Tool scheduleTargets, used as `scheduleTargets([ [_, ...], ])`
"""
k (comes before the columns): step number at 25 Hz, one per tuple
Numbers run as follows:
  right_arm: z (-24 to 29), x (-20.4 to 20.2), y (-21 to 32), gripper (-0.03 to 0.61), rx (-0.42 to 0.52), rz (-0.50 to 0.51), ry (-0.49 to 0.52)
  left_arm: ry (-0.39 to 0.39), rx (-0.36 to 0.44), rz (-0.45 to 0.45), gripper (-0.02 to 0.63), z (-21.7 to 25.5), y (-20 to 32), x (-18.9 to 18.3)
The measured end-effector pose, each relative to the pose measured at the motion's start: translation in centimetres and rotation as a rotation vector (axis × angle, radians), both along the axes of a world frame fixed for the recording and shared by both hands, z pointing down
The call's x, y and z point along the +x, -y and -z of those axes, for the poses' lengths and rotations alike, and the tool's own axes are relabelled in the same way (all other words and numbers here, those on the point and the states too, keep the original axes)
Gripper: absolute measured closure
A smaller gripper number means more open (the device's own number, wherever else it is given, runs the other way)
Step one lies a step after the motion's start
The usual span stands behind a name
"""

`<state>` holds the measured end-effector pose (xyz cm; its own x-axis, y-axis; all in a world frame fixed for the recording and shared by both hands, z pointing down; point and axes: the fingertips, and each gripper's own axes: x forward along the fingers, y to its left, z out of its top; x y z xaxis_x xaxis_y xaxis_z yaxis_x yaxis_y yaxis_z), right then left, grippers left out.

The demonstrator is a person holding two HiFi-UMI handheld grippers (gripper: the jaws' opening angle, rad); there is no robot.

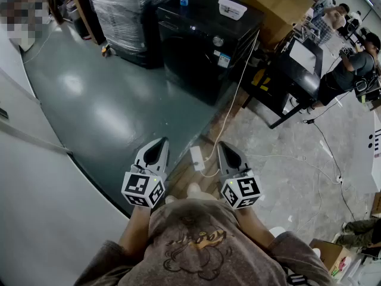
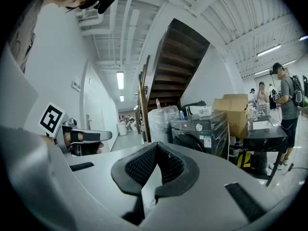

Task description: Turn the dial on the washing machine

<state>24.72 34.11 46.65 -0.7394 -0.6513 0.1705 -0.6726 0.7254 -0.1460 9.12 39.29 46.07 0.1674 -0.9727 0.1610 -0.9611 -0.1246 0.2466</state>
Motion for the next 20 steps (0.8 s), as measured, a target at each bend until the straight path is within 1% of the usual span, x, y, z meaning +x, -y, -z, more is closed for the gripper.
scheduleTargets([
  [5,-0.4,0.8,2.2,0.581,-0.004,-0.005,0.027,-0.006,-0.007,0.011,0.618,-0.9,1.8,0.5],
  [8,-0.5,1.1,3.7,0.581,-0.006,0.010,0.036,-0.012,-0.007,0.022,0.618,-1.2,3.2,0.5],
  [12,-0.9,1.1,5.6,0.581,0.007,0.041,0.034,0.006,0.004,0.038,0.618,-1.2,5.2,0.5],
  [14,-1.1,0.9,6.8,0.581,0.005,0.041,0.024,0.010,0.006,0.039,0.618,-0.9,6.3,0.4],
  [20,-1.5,-0.8,10.4,0.581,-0.007,0.019,0.017,0.013,0.010,0.023,0.618,-0.6,10.4,-1.5],
])
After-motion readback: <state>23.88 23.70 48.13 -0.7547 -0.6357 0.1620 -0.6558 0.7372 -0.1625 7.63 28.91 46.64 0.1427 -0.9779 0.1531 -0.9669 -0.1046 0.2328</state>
